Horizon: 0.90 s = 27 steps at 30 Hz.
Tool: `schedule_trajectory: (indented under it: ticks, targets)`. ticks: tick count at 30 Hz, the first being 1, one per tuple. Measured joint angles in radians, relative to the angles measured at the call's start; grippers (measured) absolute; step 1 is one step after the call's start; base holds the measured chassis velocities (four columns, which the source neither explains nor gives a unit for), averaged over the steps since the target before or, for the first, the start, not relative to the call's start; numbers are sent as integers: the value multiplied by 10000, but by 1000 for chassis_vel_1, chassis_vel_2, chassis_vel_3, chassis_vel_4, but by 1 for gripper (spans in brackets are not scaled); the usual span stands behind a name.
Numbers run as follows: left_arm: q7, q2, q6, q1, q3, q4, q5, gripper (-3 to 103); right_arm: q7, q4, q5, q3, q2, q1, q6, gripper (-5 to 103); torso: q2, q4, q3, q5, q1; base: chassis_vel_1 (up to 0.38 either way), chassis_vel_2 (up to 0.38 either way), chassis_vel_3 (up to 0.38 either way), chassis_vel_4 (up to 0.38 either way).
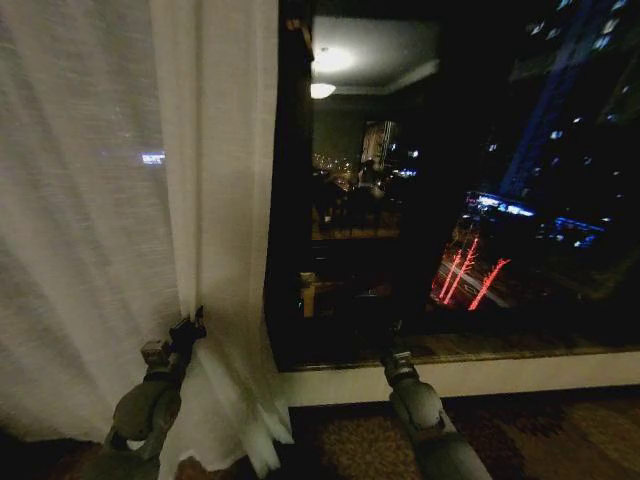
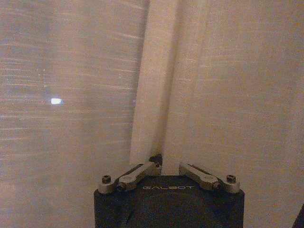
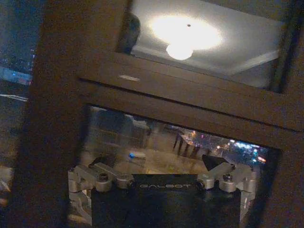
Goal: Open the curtains by pulling them apart, changing their state from closed to fully open.
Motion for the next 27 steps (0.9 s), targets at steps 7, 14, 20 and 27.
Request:
schedule_trajectory:
  ticks: [7, 14, 20, 27]
  targets:
    - [10, -3, -11, 162, -118, -102, -1, 0, 4, 9, 3, -81, 22, -3, -1, 100, 0, -1, 0, 2, 0, 351, 343, -342, -347]
    - [25, -31, -26, 381, -298, -285, -5, 0, 10, 50, 3, -169, 46, -13, -2, 100, 0, 0, 0, 1, 0, 348, 353, -346, -365]
    - [27, -66, -26, 478, -354, -379, -17, 0, 15, 85, 26, -184, 29, -91, -1, 100, 0, 1, 0, 0, 0, 353, 369, -345, -358]
    - [26, -88, -26, 545, -393, -458, -24, 0, -63, 91, 63, -165, 23, -125, 54, 100, 0, 0, 0, 0, 1, 321, 313, -322, -308]
